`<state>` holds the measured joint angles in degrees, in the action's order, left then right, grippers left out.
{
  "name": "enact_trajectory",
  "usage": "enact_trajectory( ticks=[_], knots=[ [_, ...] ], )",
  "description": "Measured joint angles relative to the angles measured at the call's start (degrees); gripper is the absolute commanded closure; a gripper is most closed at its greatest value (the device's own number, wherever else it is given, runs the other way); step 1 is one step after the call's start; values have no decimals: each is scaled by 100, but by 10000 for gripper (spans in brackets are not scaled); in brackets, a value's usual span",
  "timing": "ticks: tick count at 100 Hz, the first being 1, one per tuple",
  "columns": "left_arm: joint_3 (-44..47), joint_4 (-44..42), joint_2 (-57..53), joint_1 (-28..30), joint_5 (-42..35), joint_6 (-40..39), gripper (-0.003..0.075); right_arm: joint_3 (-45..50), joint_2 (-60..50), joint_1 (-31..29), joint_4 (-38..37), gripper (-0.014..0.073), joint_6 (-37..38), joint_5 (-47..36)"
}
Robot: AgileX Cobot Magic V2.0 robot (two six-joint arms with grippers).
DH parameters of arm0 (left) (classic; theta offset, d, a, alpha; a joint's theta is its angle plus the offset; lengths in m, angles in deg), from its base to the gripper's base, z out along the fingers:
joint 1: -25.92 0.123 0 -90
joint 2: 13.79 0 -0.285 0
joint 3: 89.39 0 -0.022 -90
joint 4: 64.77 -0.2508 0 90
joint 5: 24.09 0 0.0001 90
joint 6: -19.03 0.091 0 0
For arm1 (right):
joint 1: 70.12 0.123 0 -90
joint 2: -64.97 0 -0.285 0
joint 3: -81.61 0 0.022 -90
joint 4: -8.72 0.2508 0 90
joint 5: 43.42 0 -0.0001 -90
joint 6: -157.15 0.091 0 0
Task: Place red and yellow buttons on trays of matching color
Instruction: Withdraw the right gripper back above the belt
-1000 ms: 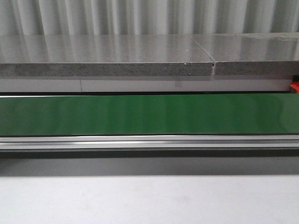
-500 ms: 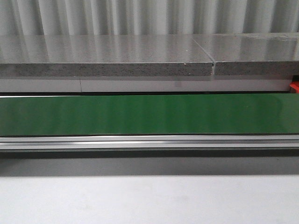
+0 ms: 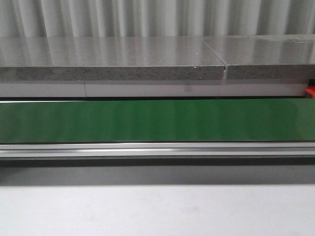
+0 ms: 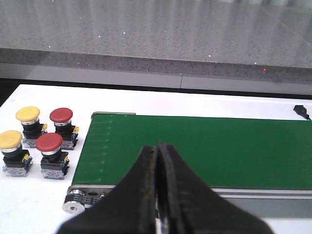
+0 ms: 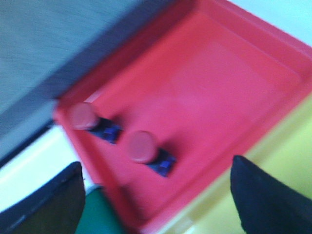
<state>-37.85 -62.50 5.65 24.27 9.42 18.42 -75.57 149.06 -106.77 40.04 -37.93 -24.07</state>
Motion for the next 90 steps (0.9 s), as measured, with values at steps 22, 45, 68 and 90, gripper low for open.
enact_trajectory(
  ticks=[22,45,68,90],
  knots=[
    [0,0,0,0,0,0,741,26,-1045,1171,0,3,-540,96],
    [0,0,0,0,0,0,741,559,-1930,2474,0,3,-1184,174],
    [0,0,0,0,0,9,741,1467,-2931,2891,0,137,-1461,216],
    [0,0,0,0,0,9,741,1928,-3675,2891,0,589,-1483,292]
  ],
)
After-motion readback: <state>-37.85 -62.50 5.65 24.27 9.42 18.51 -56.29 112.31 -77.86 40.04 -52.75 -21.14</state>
